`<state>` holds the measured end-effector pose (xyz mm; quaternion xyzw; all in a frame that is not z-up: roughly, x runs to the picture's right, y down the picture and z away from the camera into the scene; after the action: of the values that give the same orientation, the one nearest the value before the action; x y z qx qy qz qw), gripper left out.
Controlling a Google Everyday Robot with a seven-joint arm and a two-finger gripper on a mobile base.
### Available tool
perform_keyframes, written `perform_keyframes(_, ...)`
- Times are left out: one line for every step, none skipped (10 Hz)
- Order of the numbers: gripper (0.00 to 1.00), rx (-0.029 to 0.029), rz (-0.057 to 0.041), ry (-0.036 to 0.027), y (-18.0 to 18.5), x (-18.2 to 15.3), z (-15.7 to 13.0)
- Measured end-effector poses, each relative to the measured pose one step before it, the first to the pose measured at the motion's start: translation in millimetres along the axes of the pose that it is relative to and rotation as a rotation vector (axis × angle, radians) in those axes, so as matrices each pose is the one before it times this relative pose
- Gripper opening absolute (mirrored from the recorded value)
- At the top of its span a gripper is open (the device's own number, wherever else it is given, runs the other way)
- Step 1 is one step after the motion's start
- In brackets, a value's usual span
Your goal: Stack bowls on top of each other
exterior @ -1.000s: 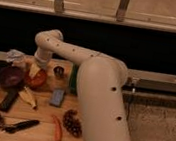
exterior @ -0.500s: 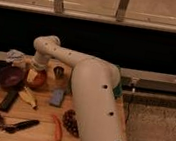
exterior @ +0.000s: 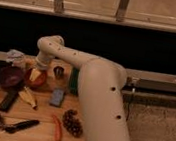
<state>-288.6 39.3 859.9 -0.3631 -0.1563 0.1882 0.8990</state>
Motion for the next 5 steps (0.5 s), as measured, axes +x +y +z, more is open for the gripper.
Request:
perform_keyframes(0.70,0.01285,-0.00264,-0.00610,-0.58,-1.14,-6.26)
perform_keyframes(0.70,0.01584,0.00001,-0.00173,-2.47,-0.24,-4.78)
perform_keyframes(0.70,0.00593,0.00401,0.00279,-4.13,0.74,0.48)
perform_keyframes(0.70,-0.00005,0.00636,0.00329,-3.86,2.39,4.37)
perform_keyframes(0.70,-0.00150,0.00433,0.00479,-6.16,4.21,9.53)
